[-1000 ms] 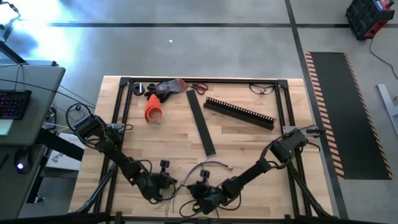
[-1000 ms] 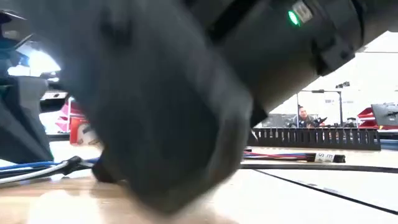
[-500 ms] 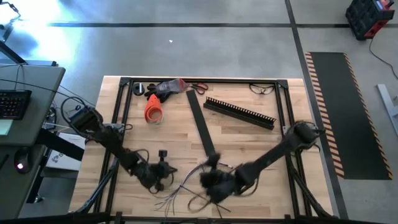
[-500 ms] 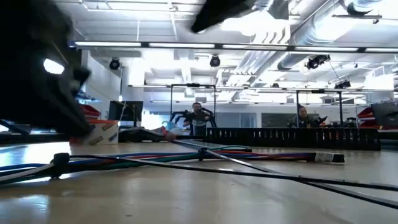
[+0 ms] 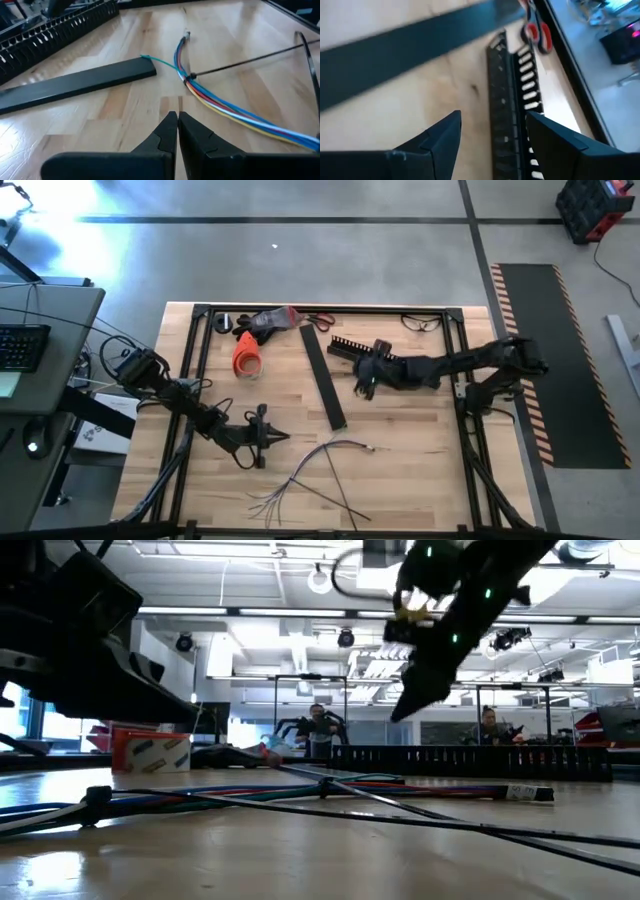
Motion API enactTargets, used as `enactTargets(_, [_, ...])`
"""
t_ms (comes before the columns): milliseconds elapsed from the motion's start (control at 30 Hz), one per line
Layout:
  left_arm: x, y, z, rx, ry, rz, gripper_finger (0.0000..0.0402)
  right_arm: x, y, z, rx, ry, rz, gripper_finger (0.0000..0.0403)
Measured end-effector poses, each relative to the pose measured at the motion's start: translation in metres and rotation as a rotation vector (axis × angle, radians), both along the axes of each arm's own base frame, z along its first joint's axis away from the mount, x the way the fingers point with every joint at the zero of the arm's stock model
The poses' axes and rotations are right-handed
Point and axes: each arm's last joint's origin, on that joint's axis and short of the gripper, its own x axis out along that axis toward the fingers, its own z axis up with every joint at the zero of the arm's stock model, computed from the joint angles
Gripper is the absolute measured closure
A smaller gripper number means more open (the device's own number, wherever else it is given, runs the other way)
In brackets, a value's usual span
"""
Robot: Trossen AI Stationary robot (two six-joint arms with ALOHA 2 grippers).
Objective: Ziptie cables
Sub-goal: Move the cable duct to the center
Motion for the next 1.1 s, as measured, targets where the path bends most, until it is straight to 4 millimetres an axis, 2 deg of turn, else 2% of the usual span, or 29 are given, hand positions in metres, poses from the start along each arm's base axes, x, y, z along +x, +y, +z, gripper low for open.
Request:
enactTargets(167, [0.007,0.004,0.003,-0.038,-0.017,0.033,0.0402,-0.017,-0.043,-0.021,0.094,0.004,-0.035,0.0196])
enactTargets(367, [0.012,0.007,0.006,-0.04,-0.028,0.007,0.0402,-0.03,-0.068,-0.031,0.186,-0.003,-0.066,0.0197])
enactTargets(467, [0.013,0.009,0.006,-0.036,-0.029,0.016,0.0402,-0.031,-0.072,-0.034,0.285,-0.015,-0.02,0.02])
enactTargets(633, [0.018,0.007,0.012,-0.052,-0.073,0.016,0.0402,-0.033,-0.075,-0.036,0.26,0.008,-0.027,0.0207])
enactTargets(833, [0.028,-0.002,0.024,-0.043,-0.121,-0.004,0.0402,-0.032,-0.072,-0.037,0.366,-0.031,-0.017,0.0208])
enactTargets(1100, [0.041,-0.011,0.038,-0.044,-0.168,-0.08,0.0402,-0.032,-0.072,-0.037,0.385,-0.042,-0.032,0.0208])
